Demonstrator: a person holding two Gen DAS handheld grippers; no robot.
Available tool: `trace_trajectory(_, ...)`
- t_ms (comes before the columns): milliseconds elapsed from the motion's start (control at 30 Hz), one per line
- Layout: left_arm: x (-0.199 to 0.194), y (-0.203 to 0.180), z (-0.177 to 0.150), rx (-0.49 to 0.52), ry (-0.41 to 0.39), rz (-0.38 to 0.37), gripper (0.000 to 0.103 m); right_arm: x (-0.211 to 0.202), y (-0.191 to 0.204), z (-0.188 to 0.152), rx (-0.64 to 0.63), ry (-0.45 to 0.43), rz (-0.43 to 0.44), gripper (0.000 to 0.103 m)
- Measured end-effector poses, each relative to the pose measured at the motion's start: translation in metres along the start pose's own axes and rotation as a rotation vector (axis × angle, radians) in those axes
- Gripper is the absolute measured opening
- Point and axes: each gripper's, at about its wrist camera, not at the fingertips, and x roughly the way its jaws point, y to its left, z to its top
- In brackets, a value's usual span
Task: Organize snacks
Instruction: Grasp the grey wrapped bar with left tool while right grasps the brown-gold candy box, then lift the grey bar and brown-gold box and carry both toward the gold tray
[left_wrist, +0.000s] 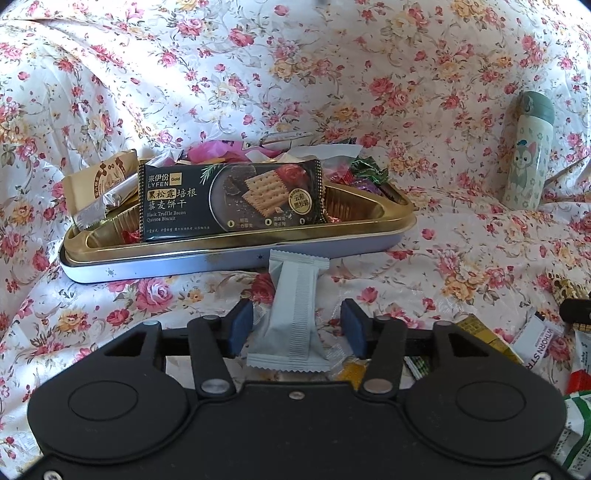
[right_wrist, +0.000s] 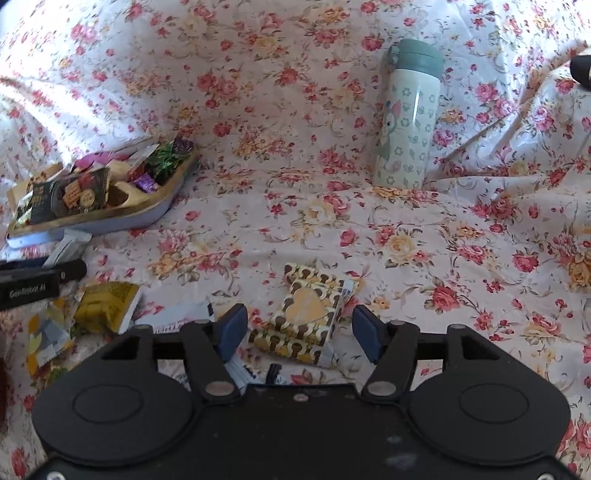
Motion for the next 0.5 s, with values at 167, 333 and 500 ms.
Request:
trace_trajectory(167,0.000,0.001,0.001,-0.003,0.004,0.000,0.062,0.008,0.000,0.003,0.037,0.025,-0.003,0.066)
trace_trajectory(333,0.001,0.002,0.003,-0.023,0.009,0.002,0.061,0.012,0.003,0.000,0.006,0.022,-0.040,0.039)
trace_trajectory(500,0.000,0.007,0.005,-0.056,0.005,-0.022,0.034,0.006,-0.006,0.005,0.049,0.015,0.006,0.034)
